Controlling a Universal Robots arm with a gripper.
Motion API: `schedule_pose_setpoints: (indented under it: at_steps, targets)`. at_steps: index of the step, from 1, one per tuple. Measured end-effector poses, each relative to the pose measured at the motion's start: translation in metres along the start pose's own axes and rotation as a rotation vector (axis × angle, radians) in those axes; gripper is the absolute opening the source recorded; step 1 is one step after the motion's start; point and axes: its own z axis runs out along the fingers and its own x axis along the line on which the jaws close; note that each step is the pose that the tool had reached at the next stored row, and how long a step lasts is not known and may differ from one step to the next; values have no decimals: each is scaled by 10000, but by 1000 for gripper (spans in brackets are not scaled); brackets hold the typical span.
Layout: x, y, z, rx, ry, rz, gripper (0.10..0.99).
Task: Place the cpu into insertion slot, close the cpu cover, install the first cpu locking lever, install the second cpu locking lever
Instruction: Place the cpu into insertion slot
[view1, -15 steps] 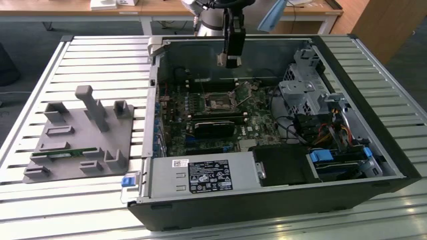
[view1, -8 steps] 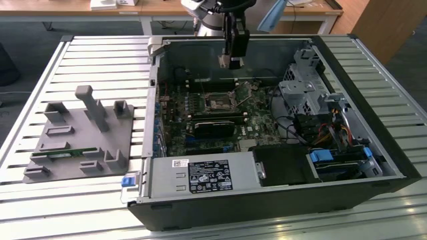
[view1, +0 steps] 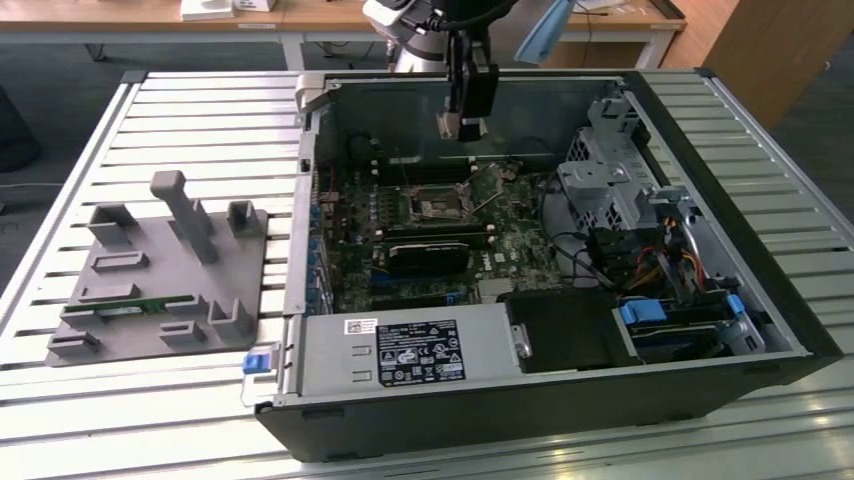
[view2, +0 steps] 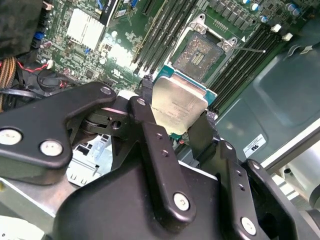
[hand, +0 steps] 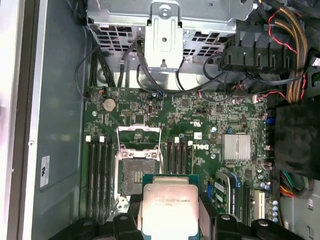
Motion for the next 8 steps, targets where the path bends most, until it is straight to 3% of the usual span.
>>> schedule_pose_setpoints:
  at_steps: [8]
  targets:
    - [4,-5,67,-13,1,-18,533]
